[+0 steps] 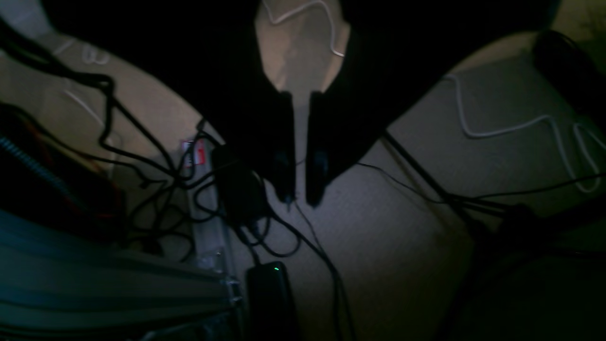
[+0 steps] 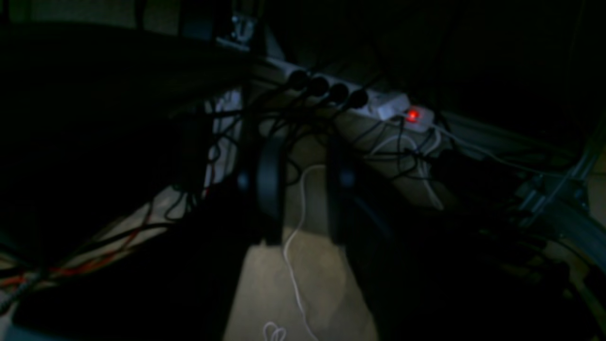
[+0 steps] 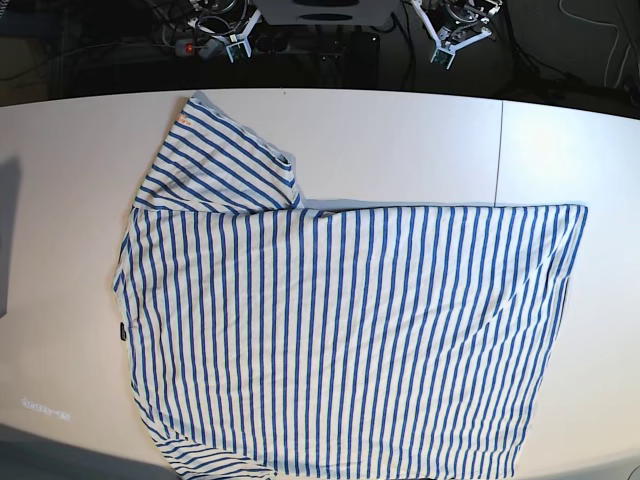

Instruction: Fold the T-shirt properly

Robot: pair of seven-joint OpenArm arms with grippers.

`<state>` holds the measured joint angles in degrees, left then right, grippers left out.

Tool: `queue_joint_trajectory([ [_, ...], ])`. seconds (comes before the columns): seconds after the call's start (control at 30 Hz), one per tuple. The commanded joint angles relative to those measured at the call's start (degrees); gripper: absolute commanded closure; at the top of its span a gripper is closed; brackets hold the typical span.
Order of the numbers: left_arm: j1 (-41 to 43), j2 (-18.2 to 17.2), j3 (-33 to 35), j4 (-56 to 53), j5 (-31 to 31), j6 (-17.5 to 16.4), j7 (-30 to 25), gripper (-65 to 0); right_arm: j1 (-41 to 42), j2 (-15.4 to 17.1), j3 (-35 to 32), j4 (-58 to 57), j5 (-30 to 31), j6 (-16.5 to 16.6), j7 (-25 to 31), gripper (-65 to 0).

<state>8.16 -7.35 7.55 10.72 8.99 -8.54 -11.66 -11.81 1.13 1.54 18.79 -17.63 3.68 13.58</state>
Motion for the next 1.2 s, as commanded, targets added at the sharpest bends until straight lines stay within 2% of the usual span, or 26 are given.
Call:
queue_joint_trajectory([
  [0.0, 1.3, -0.8, 0.1, 1.2, -0.2, -1.2, -0.2, -4.1, -1.4, 0.4, -0.1, 1.2, 0.0, 2.6, 0.5, -13.6],
  [0.13, 6.0, -3.1, 0.1, 7.7, -3.6, -1.2, 1.6, -4.1, -6.1, 2.3, -1.8, 6.7, 0.0, 2.6, 0.5, -13.6],
  [0.27, 12.0, -5.9, 0.1, 17.0, -6.8, -1.2, 1.6, -4.1, -11.5, 5.6, -4.7, 14.5, 0.0, 2.6, -0.9, -13.6],
  [0.43, 20.2, -10.1, -0.4, 31.5, -7.7, -1.2, 1.6, -4.1, -19.8, 9.9, -6.4, 27.3, 0.1, 2.5, -3.3, -13.6],
  [0.67, 32.8, -12.6, -10.4, 53.4, -11.5, -1.3, 1.6, -4.1, -30.5, 17.3, -6.4, 44.6, 3.7, 2.5, -3.3, -13.6],
  [0.8, 38.8, -15.0, -14.4, 64.7, -12.0, -2.7, 1.6, -4.1, -35.1, 21.4, -6.4, 53.8, 3.7, 2.5, -3.5, -13.6],
  [0.97, 45.4, -18.4, -19.8, 78.5, -12.0, -2.8, 1.6, -4.2, -40.2, 26.0, -6.4, 65.5, 3.5, 2.5, -8.4, -13.6],
  [1.17, 51.7, -22.7, -26.8, 93.6, -12.9, -6.1, 4.5, -4.4, -44.2, 32.5, -6.4, 78.2, 2.1, 0.8, -12.0, -13.6],
])
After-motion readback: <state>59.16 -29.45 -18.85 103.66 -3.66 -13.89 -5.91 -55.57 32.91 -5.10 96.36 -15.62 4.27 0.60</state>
